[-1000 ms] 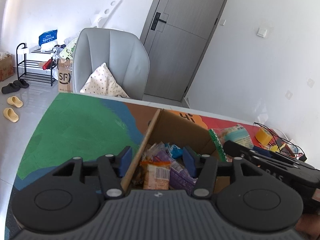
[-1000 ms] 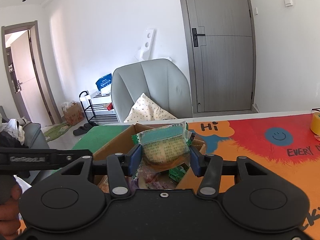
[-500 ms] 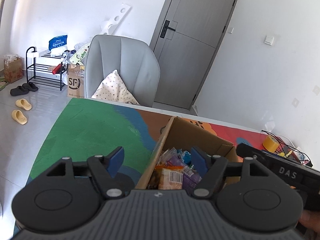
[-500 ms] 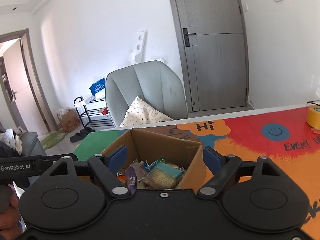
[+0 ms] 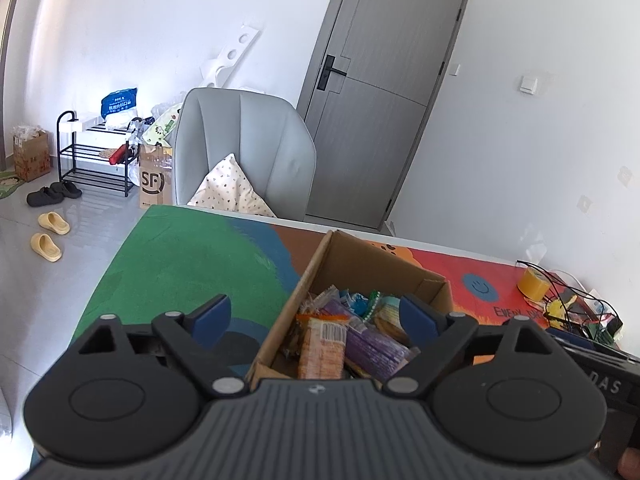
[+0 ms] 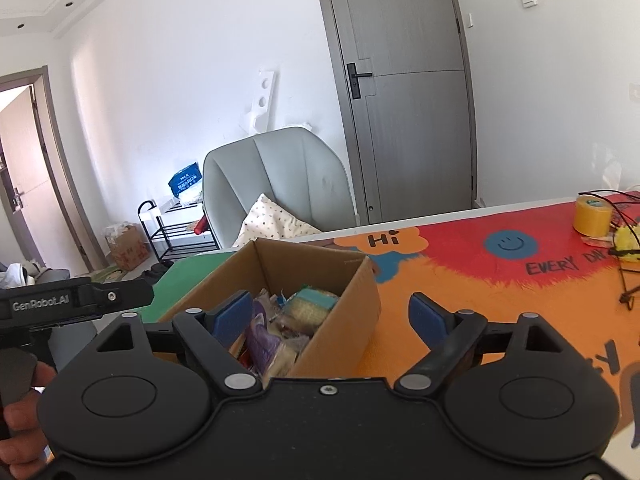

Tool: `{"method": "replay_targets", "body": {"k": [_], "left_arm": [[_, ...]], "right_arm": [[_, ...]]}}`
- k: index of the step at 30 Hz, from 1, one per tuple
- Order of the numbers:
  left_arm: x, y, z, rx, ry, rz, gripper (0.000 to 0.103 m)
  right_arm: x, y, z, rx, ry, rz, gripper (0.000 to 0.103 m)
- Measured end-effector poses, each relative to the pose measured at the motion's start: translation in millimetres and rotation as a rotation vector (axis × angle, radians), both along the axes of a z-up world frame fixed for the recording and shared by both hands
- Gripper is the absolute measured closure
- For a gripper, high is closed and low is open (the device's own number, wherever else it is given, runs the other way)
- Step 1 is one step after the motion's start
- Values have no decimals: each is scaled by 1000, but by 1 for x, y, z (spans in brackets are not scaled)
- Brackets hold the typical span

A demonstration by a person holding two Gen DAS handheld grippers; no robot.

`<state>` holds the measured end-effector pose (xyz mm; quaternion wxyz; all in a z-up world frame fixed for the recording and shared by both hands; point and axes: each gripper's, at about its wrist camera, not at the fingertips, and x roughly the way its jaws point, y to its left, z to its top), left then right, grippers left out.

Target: Organize snacks

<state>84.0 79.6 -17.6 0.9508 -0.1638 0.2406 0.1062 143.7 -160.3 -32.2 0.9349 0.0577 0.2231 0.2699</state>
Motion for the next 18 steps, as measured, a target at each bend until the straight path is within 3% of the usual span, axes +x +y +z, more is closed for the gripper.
{"method": "replay_targets", "body": {"k": [5, 9, 18], "left_arm": [[-7, -14, 4, 36, 8, -23, 8], [-9, -28, 10, 98, 35, -27, 4], [-25, -52, 24, 126, 36, -65, 2]], "right_arm": [[-15, -15, 5, 13, -27, -16, 0], [-21, -33, 11, 45, -38, -47, 0], [-35, -64, 17, 106, -7, -119, 0]]}}
